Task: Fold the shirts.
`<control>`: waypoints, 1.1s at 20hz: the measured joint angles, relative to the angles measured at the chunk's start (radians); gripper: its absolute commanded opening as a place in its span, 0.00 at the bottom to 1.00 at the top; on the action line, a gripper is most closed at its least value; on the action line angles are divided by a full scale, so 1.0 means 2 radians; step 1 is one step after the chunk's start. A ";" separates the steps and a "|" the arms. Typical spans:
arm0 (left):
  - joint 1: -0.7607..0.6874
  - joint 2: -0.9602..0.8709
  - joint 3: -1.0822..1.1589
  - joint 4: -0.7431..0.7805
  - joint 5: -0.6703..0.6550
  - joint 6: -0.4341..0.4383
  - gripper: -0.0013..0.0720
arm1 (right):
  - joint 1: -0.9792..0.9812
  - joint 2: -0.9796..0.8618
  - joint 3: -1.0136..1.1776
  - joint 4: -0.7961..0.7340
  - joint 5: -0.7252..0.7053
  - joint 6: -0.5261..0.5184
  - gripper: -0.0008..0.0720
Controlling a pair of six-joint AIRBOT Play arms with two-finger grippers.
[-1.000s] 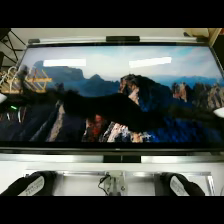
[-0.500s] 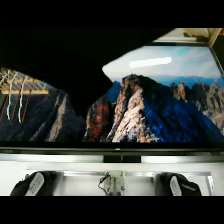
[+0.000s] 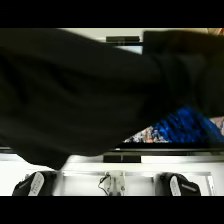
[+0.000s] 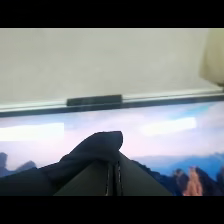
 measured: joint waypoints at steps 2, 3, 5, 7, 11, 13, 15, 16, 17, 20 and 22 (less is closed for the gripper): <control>0.001 0.002 -0.006 -0.003 -0.042 0.002 0.06 | 0.000 0.004 -0.001 -0.031 0.042 0.002 0.11; 0.001 0.003 -0.013 -0.003 -0.068 0.001 0.06 | 0.000 0.005 -0.006 -0.042 0.074 0.003 0.11; 0.001 0.009 -0.044 -0.003 -0.120 -0.004 0.06 | 0.000 0.005 -0.033 -0.057 0.135 0.004 0.11; 0.001 0.023 -0.103 -0.002 -0.150 -0.007 0.06 | 0.000 0.006 -0.089 -0.060 0.176 0.005 0.11; -0.007 0.060 -0.284 -0.002 -0.158 -0.009 0.06 | 0.000 0.006 -0.256 -0.039 0.199 0.008 0.11; -0.027 0.071 -0.377 -0.006 -0.120 -0.003 0.06 | 0.000 -0.002 -0.341 -0.019 0.168 0.012 0.11; -0.066 0.071 -0.447 -0.013 -0.056 0.012 0.06 | 0.000 -0.018 -0.401 0.010 0.113 0.019 0.10; -0.092 0.063 -0.473 -0.018 -0.010 0.019 0.06 | 0.000 -0.031 -0.424 0.030 0.070 0.025 0.10; -0.119 0.047 -0.493 -0.020 0.040 0.025 0.06 | 0.000 -0.047 -0.440 0.049 0.024 0.032 0.10; -0.195 -0.037 -0.519 -0.025 0.193 0.033 0.06 | 0.000 -0.119 -0.465 0.114 -0.128 0.049 0.10; -0.235 -0.120 -0.510 -0.025 0.275 0.036 0.06 | 0.000 -0.175 -0.472 0.171 -0.218 0.040 0.11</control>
